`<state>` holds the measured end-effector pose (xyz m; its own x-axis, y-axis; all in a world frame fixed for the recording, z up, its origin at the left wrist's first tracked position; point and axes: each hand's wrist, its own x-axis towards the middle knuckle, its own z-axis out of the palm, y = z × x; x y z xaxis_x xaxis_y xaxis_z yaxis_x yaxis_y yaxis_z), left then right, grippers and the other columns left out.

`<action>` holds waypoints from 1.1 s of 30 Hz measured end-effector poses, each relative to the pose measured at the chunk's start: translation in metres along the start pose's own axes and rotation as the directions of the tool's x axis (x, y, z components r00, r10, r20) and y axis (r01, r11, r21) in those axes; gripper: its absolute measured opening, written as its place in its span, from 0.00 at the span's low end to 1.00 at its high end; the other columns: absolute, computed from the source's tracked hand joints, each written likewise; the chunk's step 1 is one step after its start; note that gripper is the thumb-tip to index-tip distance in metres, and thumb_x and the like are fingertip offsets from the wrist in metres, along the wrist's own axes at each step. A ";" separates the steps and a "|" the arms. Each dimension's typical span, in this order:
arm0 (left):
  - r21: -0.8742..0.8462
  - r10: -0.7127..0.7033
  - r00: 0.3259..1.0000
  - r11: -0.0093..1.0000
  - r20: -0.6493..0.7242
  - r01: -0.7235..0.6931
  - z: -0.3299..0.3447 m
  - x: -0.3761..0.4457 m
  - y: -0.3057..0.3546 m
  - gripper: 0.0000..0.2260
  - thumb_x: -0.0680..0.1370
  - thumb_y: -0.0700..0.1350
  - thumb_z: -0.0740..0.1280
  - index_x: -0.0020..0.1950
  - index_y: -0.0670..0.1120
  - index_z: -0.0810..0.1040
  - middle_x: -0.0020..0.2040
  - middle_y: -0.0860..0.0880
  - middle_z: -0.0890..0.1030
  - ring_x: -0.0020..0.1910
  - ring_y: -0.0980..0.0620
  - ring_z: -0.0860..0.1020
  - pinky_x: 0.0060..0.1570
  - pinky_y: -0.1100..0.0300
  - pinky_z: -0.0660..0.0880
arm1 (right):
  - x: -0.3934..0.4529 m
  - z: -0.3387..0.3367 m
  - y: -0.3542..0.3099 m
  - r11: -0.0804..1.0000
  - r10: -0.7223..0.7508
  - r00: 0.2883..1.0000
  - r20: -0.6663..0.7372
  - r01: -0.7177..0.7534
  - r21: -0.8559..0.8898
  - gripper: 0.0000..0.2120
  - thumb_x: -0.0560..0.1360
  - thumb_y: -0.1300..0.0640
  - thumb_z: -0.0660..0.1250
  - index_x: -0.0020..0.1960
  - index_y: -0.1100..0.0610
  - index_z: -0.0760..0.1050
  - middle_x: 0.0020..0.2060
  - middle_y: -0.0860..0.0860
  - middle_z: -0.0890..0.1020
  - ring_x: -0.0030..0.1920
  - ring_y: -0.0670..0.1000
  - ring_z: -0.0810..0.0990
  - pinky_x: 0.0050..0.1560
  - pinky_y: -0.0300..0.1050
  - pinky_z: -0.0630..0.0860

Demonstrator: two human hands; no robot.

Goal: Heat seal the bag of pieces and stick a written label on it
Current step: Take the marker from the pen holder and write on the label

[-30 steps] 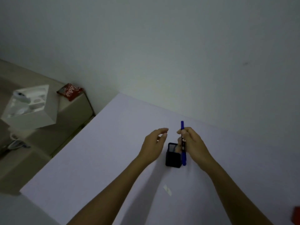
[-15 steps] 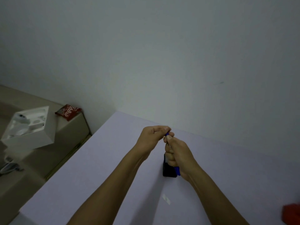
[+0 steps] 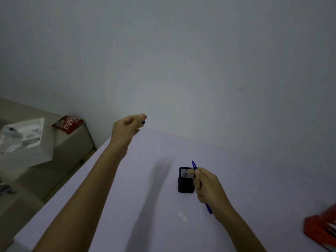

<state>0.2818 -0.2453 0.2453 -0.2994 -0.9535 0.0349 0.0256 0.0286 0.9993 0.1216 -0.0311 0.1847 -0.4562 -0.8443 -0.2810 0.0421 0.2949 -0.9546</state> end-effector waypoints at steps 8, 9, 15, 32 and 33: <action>0.245 -0.257 0.965 0.940 0.057 0.236 0.007 -0.037 -0.129 0.02 0.76 0.43 0.69 0.45 0.47 0.82 0.42 0.49 0.84 0.42 0.52 0.80 0.47 0.56 0.76 | 0.009 -0.029 0.035 0.894 0.086 0.996 0.022 -0.087 0.440 0.14 0.78 0.67 0.59 0.60 0.56 0.75 0.53 0.66 0.81 0.53 0.62 0.82 0.51 0.50 0.82; 0.283 -0.300 0.952 0.919 0.054 0.273 0.007 -0.044 -0.152 0.02 0.76 0.43 0.70 0.45 0.46 0.82 0.43 0.48 0.84 0.42 0.52 0.80 0.46 0.56 0.76 | 0.011 -0.034 0.046 0.865 0.121 0.992 0.023 -0.117 0.489 0.12 0.79 0.65 0.58 0.58 0.59 0.76 0.54 0.65 0.81 0.53 0.61 0.83 0.50 0.50 0.82; 0.455 -0.391 0.920 0.818 -0.010 0.352 0.010 -0.091 -0.256 0.14 0.76 0.53 0.68 0.43 0.41 0.79 0.41 0.48 0.83 0.40 0.49 0.80 0.40 0.58 0.74 | 0.017 -0.044 0.113 0.810 0.128 0.987 -0.097 -0.047 0.584 0.06 0.76 0.60 0.61 0.44 0.60 0.76 0.52 0.59 0.84 0.52 0.55 0.84 0.44 0.50 0.83; 0.804 0.093 0.993 0.583 0.076 -0.116 0.030 -0.112 -0.312 0.11 0.78 0.46 0.66 0.59 0.46 0.77 0.52 0.46 0.77 0.48 0.48 0.75 0.48 0.56 0.73 | 0.025 0.002 0.285 0.409 -0.288 0.896 0.338 0.434 -0.803 0.09 0.78 0.53 0.58 0.50 0.58 0.71 0.51 0.55 0.82 0.57 0.53 0.80 0.73 0.54 0.61; 0.805 0.155 0.967 0.536 0.201 -0.254 0.036 -0.115 -0.313 0.11 0.78 0.43 0.65 0.59 0.45 0.78 0.51 0.44 0.78 0.48 0.47 0.75 0.48 0.56 0.73 | 0.025 0.003 0.286 0.402 -0.288 0.896 0.337 0.432 -0.807 0.08 0.78 0.53 0.58 0.46 0.57 0.70 0.55 0.57 0.82 0.60 0.54 0.79 0.73 0.54 0.61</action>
<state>0.2743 -0.1334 -0.0710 -0.4777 -0.8573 0.1919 -0.6783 0.4988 0.5395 0.1247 0.0310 -0.0957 -0.1218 -0.9925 -0.0101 -0.8978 0.1145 -0.4252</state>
